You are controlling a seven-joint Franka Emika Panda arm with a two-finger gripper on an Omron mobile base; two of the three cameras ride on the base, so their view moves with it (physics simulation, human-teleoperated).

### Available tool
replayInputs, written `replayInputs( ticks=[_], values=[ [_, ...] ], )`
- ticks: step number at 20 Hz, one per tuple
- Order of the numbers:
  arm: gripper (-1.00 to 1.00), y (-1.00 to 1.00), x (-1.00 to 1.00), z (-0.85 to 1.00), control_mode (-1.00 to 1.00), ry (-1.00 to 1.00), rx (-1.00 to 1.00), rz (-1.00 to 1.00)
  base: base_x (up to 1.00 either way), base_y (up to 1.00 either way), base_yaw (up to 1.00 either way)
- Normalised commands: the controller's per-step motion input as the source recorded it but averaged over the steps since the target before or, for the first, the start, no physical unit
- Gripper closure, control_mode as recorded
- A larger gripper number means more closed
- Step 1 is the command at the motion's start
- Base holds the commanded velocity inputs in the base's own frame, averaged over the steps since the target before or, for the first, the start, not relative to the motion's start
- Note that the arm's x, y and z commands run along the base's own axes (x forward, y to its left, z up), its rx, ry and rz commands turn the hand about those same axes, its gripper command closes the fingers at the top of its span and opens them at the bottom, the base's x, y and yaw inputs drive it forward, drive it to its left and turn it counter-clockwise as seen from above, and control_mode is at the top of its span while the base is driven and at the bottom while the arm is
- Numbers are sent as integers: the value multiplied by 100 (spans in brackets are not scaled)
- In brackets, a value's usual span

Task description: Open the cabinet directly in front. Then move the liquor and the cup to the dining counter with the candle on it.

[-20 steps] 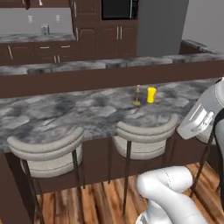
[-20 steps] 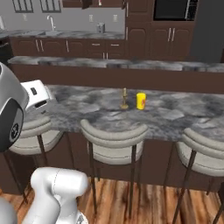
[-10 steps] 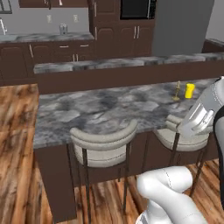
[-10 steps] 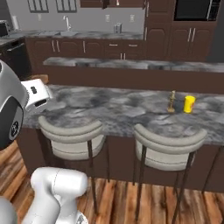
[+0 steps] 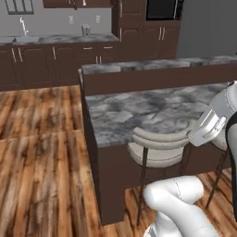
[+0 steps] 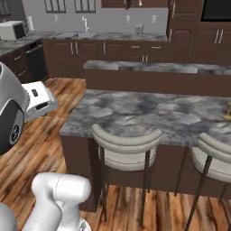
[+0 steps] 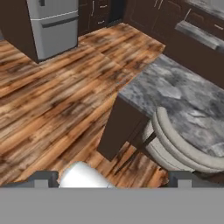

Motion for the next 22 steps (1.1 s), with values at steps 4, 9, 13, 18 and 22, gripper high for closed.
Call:
replayInputs(
  ticks=[4, 9, 13, 18, 22],
  values=[
    [-100, 0, 0, 0, 100, 0, 0, 0, 0, 100, 0],
    [-100, 0, 0, 0, 100, 0, 0, 0, 0, 100, 0],
    [-100, 0, 0, 0, 100, 0, 0, 0, 0, 100, 0],
    [-100, 0, 0, 0, 100, 0, 0, 0, 32, 100, -6],
    [-100, 0, 0, 0, 100, 0, 0, 0, 100, 100, -25]
  ],
)
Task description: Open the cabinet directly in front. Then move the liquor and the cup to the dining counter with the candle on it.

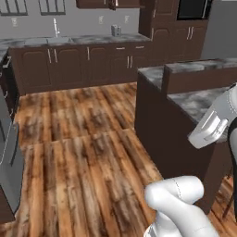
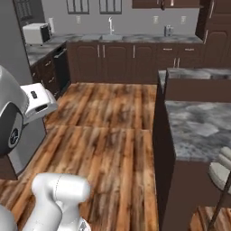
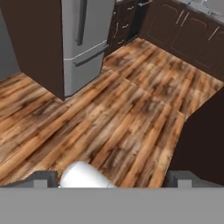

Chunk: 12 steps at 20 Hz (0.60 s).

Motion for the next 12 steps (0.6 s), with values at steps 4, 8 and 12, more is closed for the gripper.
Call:
replayInputs(
  ticks=[4, 8, 12],
  values=[
    [-100, 0, 0, 0, 100, 0, 0, 0, 100, 100, -21],
    [-100, 0, 0, 0, 100, 0, 0, 0, 100, 100, -15],
    [-100, 0, 0, 0, 100, 0, 0, 0, 100, 69, -1]
  ],
)
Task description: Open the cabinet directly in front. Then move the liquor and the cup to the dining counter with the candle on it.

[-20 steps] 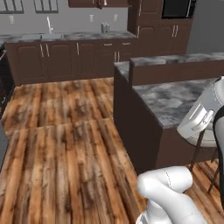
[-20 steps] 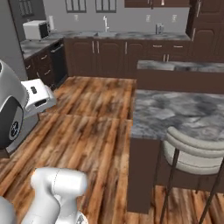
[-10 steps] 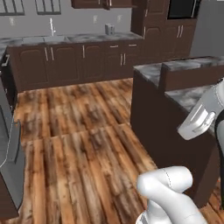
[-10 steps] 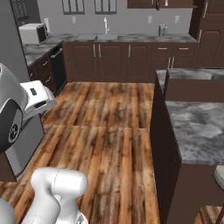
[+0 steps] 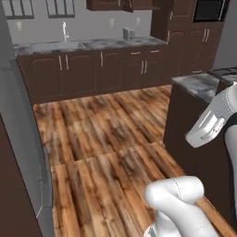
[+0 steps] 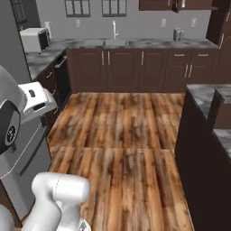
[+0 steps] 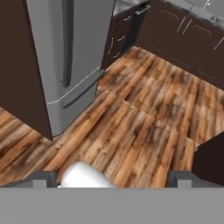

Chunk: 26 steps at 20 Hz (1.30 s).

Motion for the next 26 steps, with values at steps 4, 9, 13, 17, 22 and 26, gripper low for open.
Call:
replayInputs(
  ticks=[4, 9, 13, 17, 22, 26],
  values=[
    [-100, 0, 0, 0, 100, 0, 0, 0, 100, -13, 13],
    [-100, 0, 0, 0, 100, 0, 0, 0, 100, -23, 17],
    [-100, 0, 0, 0, 100, 0, 0, 0, 100, 0, 10],
    [-100, 0, 0, 0, 100, 0, 0, 0, 100, 0, 6],
    [-100, 0, 0, 0, 100, 0, 0, 0, 100, 0, 6],
    [-100, 0, 0, 0, 100, 0, 0, 0, 100, 0, 6]
  ],
)
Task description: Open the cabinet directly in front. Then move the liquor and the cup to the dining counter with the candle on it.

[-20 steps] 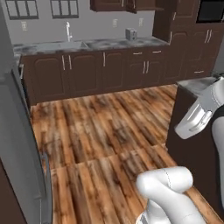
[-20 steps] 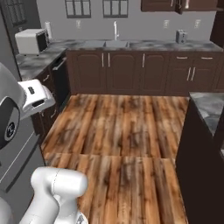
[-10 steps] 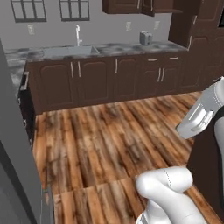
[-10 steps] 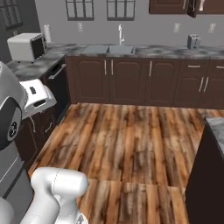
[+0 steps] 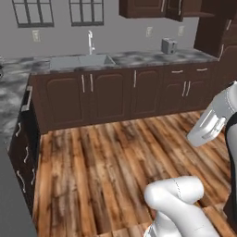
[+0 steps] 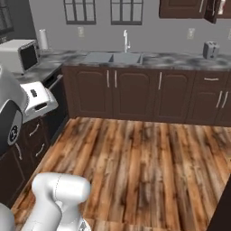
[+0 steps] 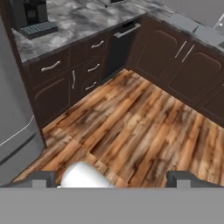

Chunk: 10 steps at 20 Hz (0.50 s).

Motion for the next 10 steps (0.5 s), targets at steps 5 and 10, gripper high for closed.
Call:
replayInputs(
  ticks=[5, 10],
  values=[
    [-100, 0, 0, 0, 100, 0, 0, 0, 100, 0, 1],
    [-100, 0, 0, 0, 100, 0, 0, 0, 100, -7, 1]
  ],
)
